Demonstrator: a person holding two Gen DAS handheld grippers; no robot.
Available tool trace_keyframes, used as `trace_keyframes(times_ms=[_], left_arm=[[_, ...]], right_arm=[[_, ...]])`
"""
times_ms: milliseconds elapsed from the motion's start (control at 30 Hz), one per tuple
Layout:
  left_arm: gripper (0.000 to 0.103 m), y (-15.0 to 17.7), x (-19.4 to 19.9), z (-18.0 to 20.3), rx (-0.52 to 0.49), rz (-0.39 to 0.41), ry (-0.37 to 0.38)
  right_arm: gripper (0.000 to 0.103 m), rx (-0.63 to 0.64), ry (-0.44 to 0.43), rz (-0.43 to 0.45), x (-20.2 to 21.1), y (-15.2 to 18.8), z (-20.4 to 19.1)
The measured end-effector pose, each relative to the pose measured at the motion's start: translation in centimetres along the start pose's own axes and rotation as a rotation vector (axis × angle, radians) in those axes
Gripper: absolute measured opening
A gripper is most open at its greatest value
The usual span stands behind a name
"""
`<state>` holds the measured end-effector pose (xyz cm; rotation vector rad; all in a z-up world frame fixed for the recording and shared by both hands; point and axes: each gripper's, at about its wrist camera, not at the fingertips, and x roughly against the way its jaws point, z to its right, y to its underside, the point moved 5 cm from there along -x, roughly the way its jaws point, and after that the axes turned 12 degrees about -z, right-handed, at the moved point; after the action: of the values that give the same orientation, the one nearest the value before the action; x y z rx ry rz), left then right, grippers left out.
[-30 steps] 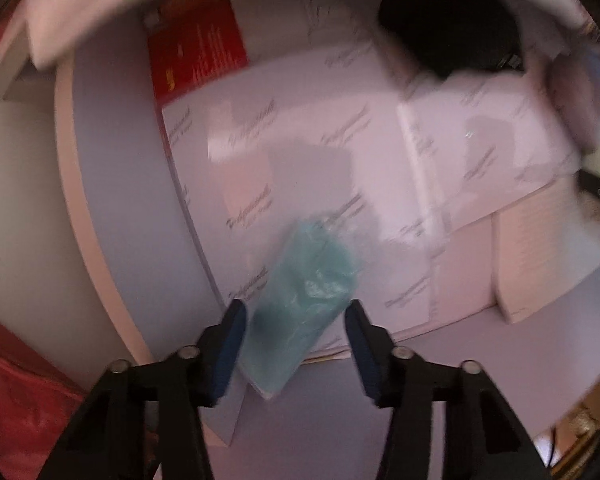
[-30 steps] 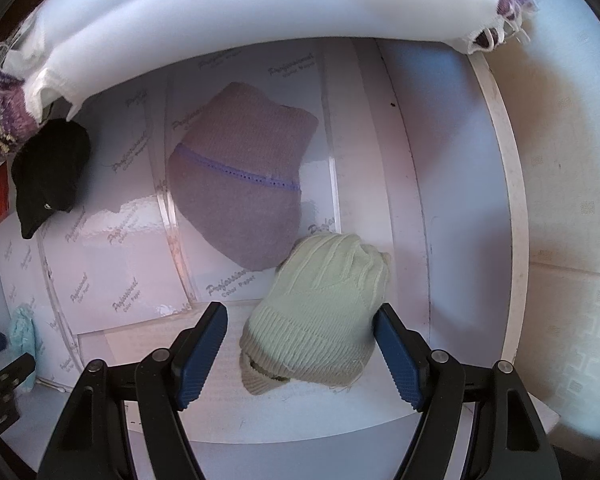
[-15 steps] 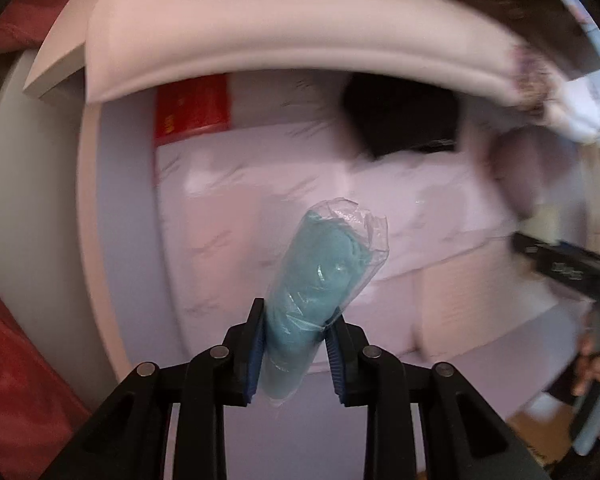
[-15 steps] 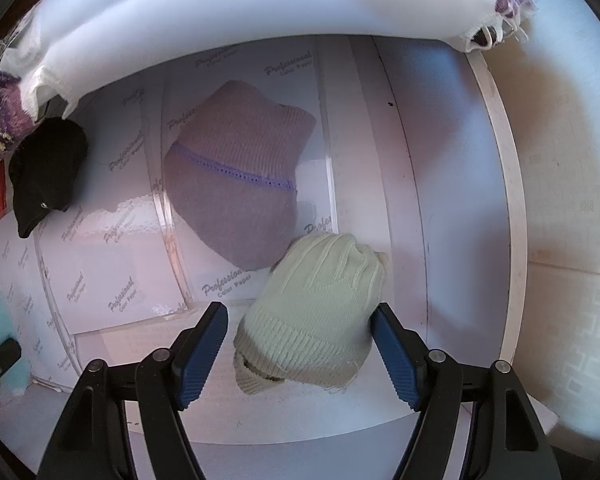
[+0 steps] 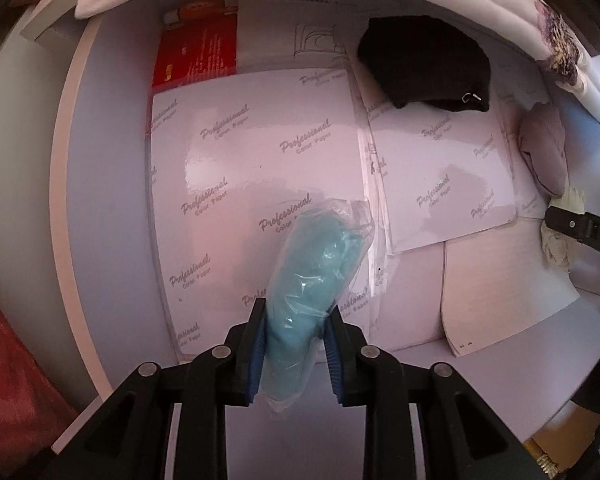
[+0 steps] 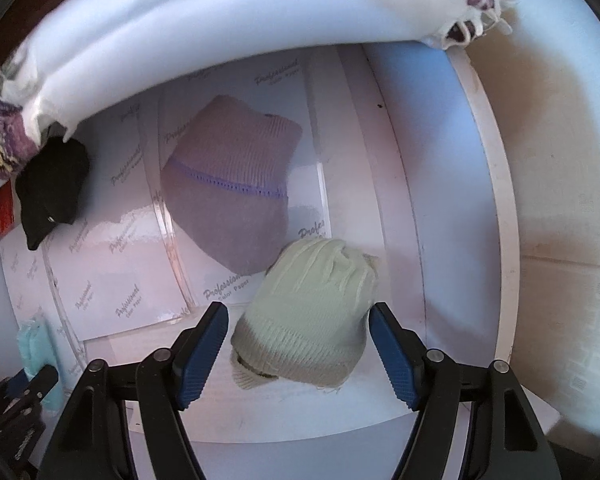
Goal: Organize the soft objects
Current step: 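Grasp the pale green knit hat with the right tool while the left tool holds the bag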
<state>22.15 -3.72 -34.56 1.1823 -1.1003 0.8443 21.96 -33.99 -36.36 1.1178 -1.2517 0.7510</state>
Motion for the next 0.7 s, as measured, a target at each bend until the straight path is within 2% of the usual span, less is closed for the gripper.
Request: trace_keyframes(times_ms=[267, 367, 700], left_arm=[[0.026, 0.5, 2.2, 0.1, 0.023, 0.059, 0.006], [0.026, 1.2, 1.9, 1.0, 0.028, 0.059, 0.004], [0.026, 0.0, 0.4, 1.3, 0.015, 0.023, 0.003]], right_arm=[[0.073, 0.011, 0.029, 0.008, 0.2, 0.5, 0.0], [0.073, 0.012, 0.029, 0.009, 0.2, 0.5, -0.3], [0.074, -0.015, -0.012, 0.036, 2.0, 0.2, 0.6]])
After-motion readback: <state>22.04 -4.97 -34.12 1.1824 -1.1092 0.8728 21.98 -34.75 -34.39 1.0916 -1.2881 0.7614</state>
